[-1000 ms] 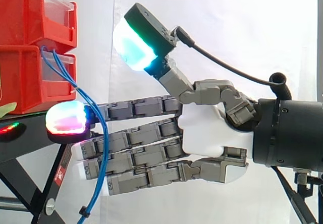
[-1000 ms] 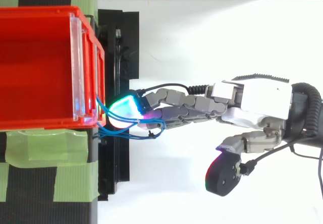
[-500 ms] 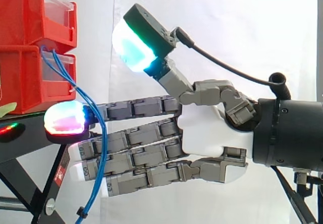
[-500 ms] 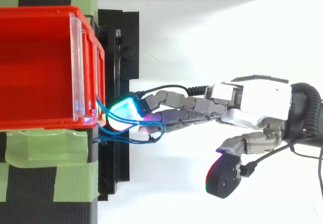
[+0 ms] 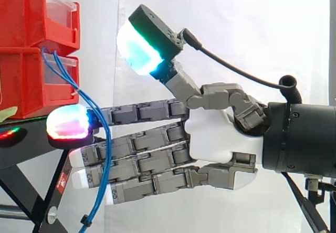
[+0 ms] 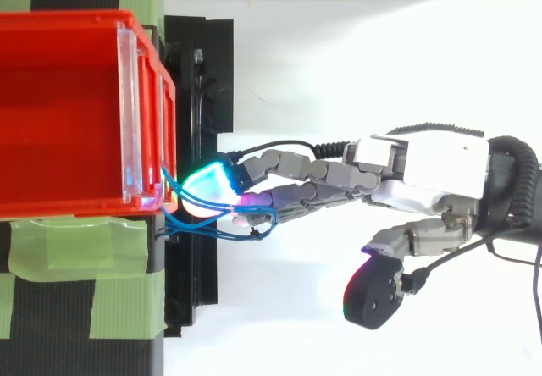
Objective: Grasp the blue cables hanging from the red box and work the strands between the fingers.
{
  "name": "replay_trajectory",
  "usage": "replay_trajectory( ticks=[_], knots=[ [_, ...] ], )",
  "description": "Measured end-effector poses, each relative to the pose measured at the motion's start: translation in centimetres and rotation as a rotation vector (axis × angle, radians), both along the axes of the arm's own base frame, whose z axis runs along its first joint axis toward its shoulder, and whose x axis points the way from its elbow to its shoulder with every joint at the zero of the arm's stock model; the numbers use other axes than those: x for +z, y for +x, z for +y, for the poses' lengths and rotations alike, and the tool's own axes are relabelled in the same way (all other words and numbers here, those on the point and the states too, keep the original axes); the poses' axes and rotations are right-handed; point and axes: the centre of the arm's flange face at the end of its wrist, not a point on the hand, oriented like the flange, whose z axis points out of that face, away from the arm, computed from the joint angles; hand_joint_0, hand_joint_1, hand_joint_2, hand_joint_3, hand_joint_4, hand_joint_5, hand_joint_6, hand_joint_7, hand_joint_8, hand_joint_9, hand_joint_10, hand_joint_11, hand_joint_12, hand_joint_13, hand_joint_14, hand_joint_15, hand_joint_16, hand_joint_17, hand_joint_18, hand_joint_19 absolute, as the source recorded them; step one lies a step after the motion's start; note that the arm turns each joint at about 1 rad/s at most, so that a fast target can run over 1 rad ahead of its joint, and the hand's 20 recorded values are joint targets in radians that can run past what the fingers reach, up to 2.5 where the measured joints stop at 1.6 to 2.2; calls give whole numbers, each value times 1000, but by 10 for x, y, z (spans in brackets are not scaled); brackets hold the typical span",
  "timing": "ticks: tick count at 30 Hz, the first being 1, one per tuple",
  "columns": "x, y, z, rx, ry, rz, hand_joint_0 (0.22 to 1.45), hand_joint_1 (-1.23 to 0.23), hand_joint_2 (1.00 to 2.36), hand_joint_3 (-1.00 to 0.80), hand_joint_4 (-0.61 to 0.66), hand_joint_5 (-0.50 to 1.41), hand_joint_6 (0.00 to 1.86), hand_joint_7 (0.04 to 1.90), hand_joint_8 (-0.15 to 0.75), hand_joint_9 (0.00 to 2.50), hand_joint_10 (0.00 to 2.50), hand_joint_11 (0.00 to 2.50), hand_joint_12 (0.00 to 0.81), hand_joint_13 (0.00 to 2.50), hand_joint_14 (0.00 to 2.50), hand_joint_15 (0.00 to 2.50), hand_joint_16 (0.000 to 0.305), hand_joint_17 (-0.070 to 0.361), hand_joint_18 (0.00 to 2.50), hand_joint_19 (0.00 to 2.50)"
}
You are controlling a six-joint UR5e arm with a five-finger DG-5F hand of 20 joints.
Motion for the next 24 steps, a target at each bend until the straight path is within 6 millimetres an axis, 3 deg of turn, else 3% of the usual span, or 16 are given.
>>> replay_trajectory(
  ticks=[24],
  knots=[
    [1, 1, -1, -1, -13, -4, 682, -556, 1000, -1000, 188, -251, 5, 657, 356, 502, 5, 267, 368, 561, 8, 263, 51, 114, 475, 98]
  ],
)
